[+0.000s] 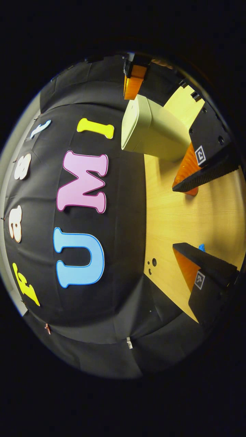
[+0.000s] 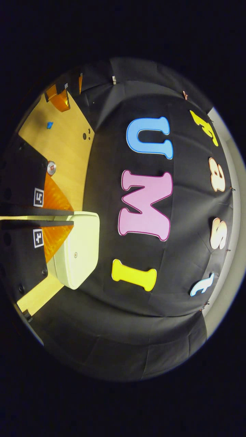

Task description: Press the lid of the desktop garbage bin to open it, pick up the crumpled paper on the desktop and throw it into the bin, then pick up the pop can on the desktop and drop it into the bin, and finally close the garbage bin lid.

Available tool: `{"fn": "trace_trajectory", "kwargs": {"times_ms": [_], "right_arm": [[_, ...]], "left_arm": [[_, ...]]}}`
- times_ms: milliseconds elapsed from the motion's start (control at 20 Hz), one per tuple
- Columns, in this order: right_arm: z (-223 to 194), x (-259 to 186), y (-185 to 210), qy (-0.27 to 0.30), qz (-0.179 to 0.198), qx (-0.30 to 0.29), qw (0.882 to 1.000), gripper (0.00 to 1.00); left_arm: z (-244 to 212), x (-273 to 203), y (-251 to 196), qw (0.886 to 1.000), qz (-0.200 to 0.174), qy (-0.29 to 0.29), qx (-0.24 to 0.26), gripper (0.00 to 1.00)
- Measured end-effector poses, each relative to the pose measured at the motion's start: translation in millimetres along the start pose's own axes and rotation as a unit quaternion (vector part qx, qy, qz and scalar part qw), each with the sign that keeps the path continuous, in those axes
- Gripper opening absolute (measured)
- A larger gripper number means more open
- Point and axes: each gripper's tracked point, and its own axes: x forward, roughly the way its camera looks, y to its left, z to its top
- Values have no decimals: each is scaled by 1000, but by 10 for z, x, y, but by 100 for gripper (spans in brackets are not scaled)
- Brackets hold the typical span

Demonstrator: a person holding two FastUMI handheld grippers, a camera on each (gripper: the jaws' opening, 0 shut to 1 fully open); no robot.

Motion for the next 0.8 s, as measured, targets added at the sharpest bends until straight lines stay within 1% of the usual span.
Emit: {"fn": "trace_trajectory", "kwargs": {"times_ms": [50,150,200,300,350,550,650,800], "right_arm": [[5,3,4,1,7,3,1000,7],[-31,4,77,18,36,15,999,5],[-36,-5,79,22,44,23,999,7],[-1,29,-8,24,41,20,999,2],[25,50,-46,24,39,16,999,5],[71,194,-191,25,35,-7,999,5],[111,261,-237,27,39,-18,999,5],[188,375,-355,21,34,-11,999,5]], "left_arm": [[3,6,-12,1000,-2,1,0,96],[-7,12,-41,1000,-5,2,3,96],[-13,15,-67,1000,-7,4,4,96],[-13,8,-98,1000,-9,4,8,96],[-21,-2,-118,1000,-10,5,10,96],[-60,-25,-135,1000,-8,12,11,96],[-74,-35,-138,1000,-4,14,11,96],[-108,-51,-146,1000,-1,18,9,96]]}}
